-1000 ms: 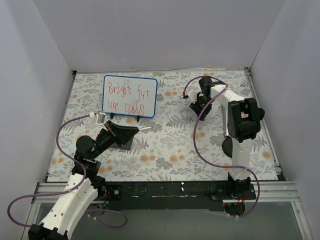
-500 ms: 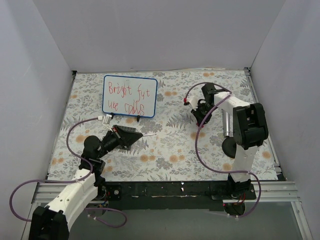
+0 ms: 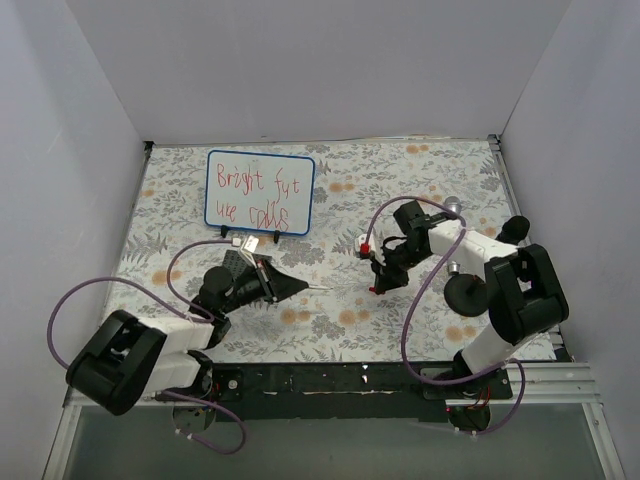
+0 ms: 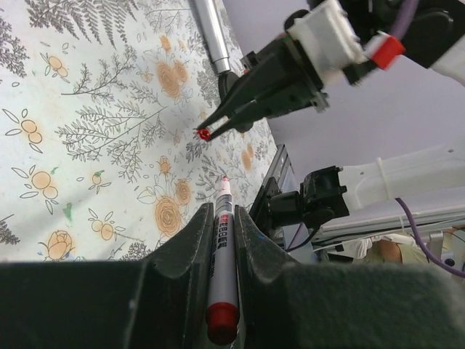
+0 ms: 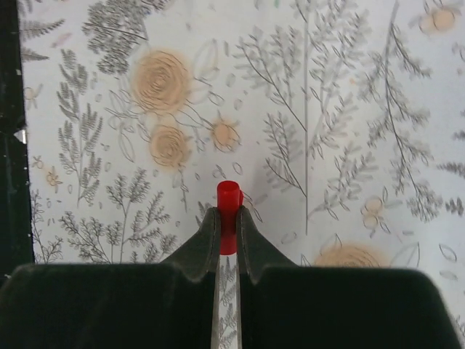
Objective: Write a sentence on the whiteboard
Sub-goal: Insert the whiteboard marker without the cap into the pen cap.
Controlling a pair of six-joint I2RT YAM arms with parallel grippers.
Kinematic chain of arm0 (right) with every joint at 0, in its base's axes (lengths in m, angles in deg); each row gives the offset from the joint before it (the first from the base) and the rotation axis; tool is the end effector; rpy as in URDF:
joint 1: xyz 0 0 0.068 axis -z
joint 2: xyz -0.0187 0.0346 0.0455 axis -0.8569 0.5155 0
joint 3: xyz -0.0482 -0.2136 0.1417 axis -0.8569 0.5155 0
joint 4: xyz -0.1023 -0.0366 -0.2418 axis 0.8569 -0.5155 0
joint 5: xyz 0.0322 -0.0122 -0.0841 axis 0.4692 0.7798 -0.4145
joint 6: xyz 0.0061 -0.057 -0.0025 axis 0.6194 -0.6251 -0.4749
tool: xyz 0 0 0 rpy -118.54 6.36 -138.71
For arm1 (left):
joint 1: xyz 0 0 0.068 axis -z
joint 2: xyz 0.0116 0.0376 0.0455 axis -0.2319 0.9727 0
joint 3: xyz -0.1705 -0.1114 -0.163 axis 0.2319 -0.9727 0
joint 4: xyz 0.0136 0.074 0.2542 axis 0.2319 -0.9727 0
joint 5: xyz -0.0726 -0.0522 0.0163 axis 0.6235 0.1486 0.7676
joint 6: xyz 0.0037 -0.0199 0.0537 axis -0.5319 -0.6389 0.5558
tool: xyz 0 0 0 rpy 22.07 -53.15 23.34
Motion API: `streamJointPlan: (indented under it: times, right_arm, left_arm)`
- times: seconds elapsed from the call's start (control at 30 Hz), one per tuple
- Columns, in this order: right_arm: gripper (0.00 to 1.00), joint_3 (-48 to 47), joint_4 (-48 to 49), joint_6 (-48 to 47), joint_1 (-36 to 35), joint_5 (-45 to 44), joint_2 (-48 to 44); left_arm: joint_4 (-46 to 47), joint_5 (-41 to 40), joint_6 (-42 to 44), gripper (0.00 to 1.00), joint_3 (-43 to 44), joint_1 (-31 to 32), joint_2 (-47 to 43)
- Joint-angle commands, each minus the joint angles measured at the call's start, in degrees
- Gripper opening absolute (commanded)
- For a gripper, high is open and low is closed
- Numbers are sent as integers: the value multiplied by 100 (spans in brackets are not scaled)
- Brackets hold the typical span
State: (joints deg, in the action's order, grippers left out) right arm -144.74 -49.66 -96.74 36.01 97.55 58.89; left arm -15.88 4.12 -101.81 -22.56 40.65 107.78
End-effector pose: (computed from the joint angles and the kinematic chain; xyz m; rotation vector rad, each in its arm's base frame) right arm 0.2573 0.1368 0.1600 -1.8305 1.8783 0.7880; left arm 0.1713 -0.1138 0.1466 -0.6841 2.0455 -1.9439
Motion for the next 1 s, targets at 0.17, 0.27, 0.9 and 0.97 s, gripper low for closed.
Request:
streamJointPlan:
  times: [0.17,0.27,0.9,0.97]
  right_arm:
    - [1,108,431,-276,-621,819,-281]
    - [1,99,476,-179,-709,846,-273]
    - [1,-7,511,24,-886,863,-193]
    - [1,-7,511,32,-894,872,-202]
  left_arm:
    - [1391,-376,127,0,235,553,1247]
    - [1611,-394,91,0,288,633,1537]
    - [1683,-648,135,0,578,1002,2039]
    - [1612,-675,188,0,587,1011,2021]
